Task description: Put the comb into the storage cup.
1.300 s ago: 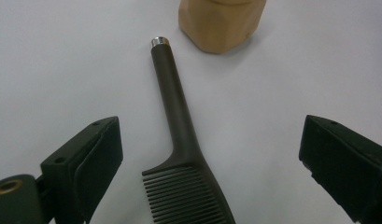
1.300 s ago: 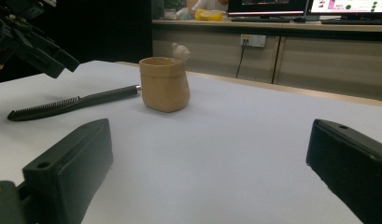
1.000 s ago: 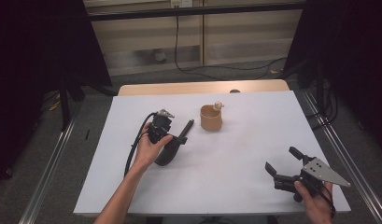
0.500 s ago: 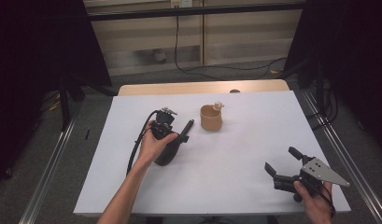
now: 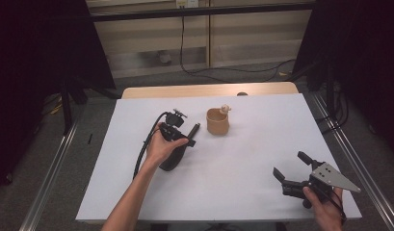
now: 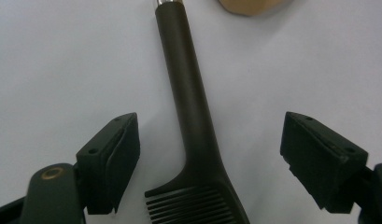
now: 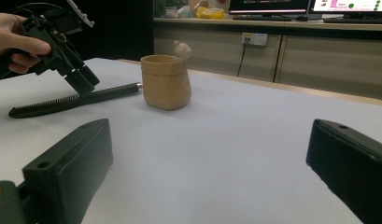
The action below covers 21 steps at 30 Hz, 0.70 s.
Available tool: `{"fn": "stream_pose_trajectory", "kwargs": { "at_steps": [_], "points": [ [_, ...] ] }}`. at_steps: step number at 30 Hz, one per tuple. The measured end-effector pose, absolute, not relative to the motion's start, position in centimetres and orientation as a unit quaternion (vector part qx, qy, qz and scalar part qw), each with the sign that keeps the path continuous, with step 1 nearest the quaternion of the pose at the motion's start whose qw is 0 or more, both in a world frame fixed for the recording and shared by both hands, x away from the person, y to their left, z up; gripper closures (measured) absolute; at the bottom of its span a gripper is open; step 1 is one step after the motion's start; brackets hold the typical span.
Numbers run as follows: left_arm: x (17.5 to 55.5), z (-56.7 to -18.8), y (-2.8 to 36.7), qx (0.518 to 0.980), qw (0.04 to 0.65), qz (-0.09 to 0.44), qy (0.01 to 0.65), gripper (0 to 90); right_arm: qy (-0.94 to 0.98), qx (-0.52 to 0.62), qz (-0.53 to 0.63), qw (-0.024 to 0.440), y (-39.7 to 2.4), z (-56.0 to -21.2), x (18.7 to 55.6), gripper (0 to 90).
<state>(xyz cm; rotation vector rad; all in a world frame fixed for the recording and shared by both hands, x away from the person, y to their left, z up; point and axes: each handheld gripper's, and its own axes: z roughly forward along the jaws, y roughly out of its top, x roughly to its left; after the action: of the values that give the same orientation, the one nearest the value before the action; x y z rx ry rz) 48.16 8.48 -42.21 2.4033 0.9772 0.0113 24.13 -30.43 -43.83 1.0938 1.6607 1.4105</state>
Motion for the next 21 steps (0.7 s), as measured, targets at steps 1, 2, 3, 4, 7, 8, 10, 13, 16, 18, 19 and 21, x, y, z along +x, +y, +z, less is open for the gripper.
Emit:
{"fn": "stream_pose_trajectory", "kwargs": {
  "at_steps": [1, 2, 3, 4, 7, 8, 10, 13, 16, 18, 19, 21],
  "points": [
    [48.19, -42.26, 8.48, 0.893, 0.267, 0.003, 0.363, 21.4, 0.640, 0.421, 0.543, 0.344, -30.40, -43.83, 24.12, 0.0],
    [48.19, -42.29, 8.48, 0.893, 0.268, 0.004, 0.363, 23.3, 0.640, 0.420, 0.544, 0.344, -30.39, -43.83, 24.12, 0.0],
    [48.22, -42.30, 8.51, 0.893, 0.268, 0.002, 0.362, 24.3, 0.640, 0.420, 0.544, 0.344, -30.38, -43.83, 24.12, 0.0],
    [48.27, -42.32, 8.52, 0.893, 0.267, 0.001, 0.361, 25.6, 0.640, 0.420, 0.544, 0.344, -30.39, -43.84, 24.13, 0.0],
    [48.32, -42.49, 8.40, 0.897, 0.257, 0.004, 0.359, 31.7, 0.640, 0.420, 0.543, 0.345, -30.40, -43.84, 24.15, 0.0],
    [48.28, -42.62, 8.29, 0.894, 0.259, 0.005, 0.366, 33.8, 0.640, 0.421, 0.543, 0.345, -30.39, -43.84, 24.14, 0.0],
    [48.39, -42.70, 8.26, 0.898, 0.249, 0.006, 0.363, 36.2, 0.640, 0.420, 0.544, 0.344, -30.38, -43.84, 24.15, 0.0],
    [48.42, -42.78, 8.16, 0.899, 0.244, 0.007, 0.364, 41.6, 0.640, 0.420, 0.544, 0.344, -30.38, -43.84, 24.13, 0.0],
    [48.41, -43.03, 7.95, 0.900, 0.243, 0.008, 0.363, 45.1, 0.640, 0.420, 0.543, 0.344, -30.41, -43.84, 24.14, 0.0],
    [48.43, -43.01, 7.82, 0.902, 0.238, 0.012, 0.360, 45.7, 0.640, 0.420, 0.544, 0.344, -30.41, -43.82, 24.12, 0.0],
    [48.47, -42.99, 7.76, 0.903, 0.236, 0.014, 0.359, 47.0, 0.639, 0.421, 0.543, 0.345, -30.42, -43.81, 24.11, 0.0],
    [48.47, -43.01, 7.70, 0.903, 0.233, 0.019, 0.361, 49.6, 0.639, 0.421, 0.543, 0.345, -30.41, -43.82, 24.12, 0.0]
  ]
}}
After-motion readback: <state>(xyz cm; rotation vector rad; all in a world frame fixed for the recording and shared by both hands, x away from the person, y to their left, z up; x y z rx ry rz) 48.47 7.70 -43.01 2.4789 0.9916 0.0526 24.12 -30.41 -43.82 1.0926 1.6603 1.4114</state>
